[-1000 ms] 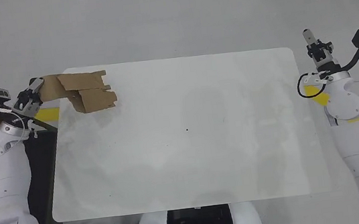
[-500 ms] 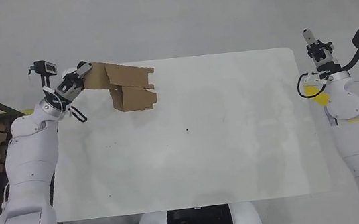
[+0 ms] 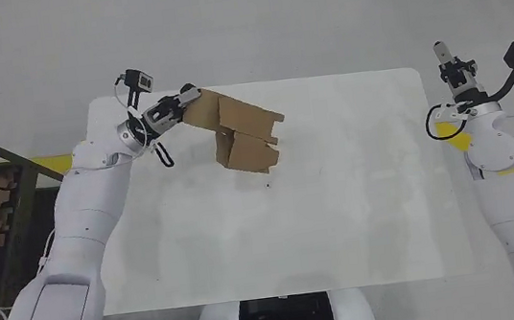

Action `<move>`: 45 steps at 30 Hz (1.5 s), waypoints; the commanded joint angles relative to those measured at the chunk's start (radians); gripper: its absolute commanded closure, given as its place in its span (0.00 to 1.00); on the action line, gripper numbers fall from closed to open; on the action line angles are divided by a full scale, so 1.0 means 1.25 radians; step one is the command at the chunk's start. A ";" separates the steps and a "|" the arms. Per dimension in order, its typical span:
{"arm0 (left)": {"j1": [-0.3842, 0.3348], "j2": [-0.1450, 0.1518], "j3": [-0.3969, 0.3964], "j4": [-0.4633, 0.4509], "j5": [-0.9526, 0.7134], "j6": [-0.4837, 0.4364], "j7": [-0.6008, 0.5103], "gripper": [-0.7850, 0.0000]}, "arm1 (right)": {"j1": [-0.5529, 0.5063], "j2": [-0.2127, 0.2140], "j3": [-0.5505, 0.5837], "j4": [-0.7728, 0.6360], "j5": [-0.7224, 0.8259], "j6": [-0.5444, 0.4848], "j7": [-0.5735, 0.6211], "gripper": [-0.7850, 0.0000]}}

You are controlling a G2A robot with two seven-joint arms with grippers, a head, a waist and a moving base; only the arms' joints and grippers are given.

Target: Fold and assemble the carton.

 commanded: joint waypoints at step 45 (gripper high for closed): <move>-0.024 -0.048 0.111 -0.011 -0.031 0.024 -0.045 1.00 | -0.018 -0.006 -0.026 -0.029 0.044 0.015 0.088 0.00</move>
